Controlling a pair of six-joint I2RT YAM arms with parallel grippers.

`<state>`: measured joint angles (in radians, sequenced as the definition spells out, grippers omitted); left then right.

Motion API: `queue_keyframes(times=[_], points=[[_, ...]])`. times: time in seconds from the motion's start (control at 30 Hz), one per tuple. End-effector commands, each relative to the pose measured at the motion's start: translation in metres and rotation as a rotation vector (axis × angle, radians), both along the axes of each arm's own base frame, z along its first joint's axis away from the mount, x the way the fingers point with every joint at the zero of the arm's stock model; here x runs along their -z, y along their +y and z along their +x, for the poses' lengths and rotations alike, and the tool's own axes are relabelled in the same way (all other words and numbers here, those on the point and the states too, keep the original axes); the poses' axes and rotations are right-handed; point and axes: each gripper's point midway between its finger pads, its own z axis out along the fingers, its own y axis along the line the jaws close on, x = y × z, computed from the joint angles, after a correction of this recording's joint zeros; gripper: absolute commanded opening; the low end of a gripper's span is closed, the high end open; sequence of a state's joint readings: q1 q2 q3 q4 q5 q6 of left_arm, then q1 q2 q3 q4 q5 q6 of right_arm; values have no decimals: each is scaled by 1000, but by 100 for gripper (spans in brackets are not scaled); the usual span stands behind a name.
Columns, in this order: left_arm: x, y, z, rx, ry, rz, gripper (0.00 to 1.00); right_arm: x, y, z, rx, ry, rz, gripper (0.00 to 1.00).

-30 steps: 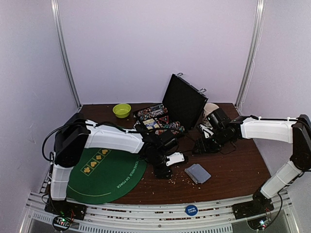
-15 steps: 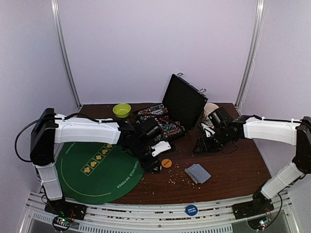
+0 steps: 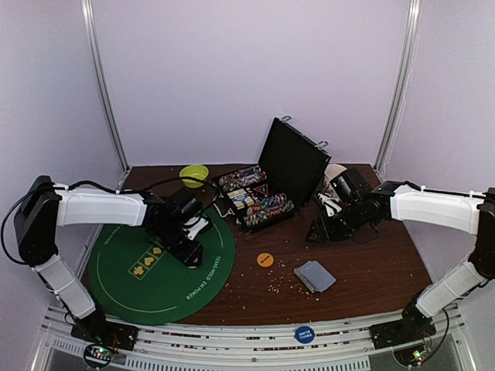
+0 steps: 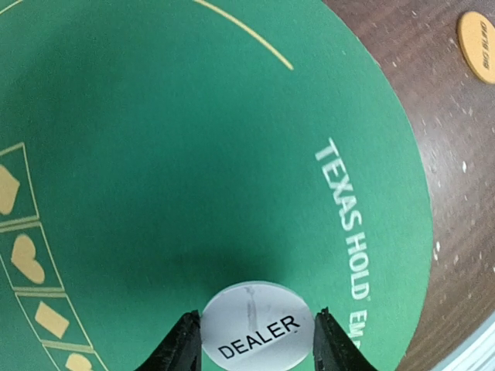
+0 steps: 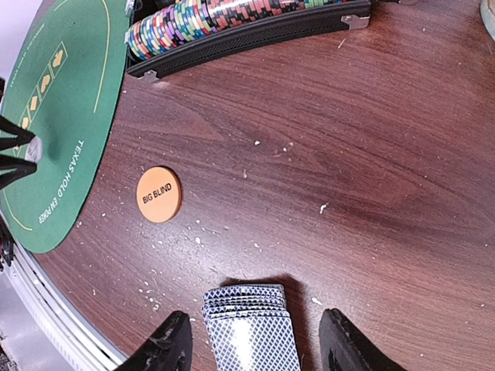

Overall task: Distribute texas hold em gaming equipment
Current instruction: Move the dealer button to the dealer area.

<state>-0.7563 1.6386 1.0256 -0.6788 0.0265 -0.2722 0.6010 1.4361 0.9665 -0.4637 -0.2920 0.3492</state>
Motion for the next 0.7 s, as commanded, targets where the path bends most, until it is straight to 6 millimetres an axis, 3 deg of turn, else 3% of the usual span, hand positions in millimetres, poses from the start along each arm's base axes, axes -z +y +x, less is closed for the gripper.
queue_keyframes(times=[0.0,0.17,0.53,0.6,0.67], points=[[-8,-29,37,-6,-86,-85,32,-8,-2,-3,-9,-22,-18,59],[10,-43,38,30,-34,-85,31,-8,-5,-5,-4,-26,-33,59],[10,-62,46,83,-62,-106,34,-12,4,-19,-56,-13,-104,59],[17,-59,42,89,-46,-92,39,-13,9,-32,-85,-10,-132,59],[19,-55,40,80,-45,-81,56,-13,14,-47,-111,-10,-167,61]])
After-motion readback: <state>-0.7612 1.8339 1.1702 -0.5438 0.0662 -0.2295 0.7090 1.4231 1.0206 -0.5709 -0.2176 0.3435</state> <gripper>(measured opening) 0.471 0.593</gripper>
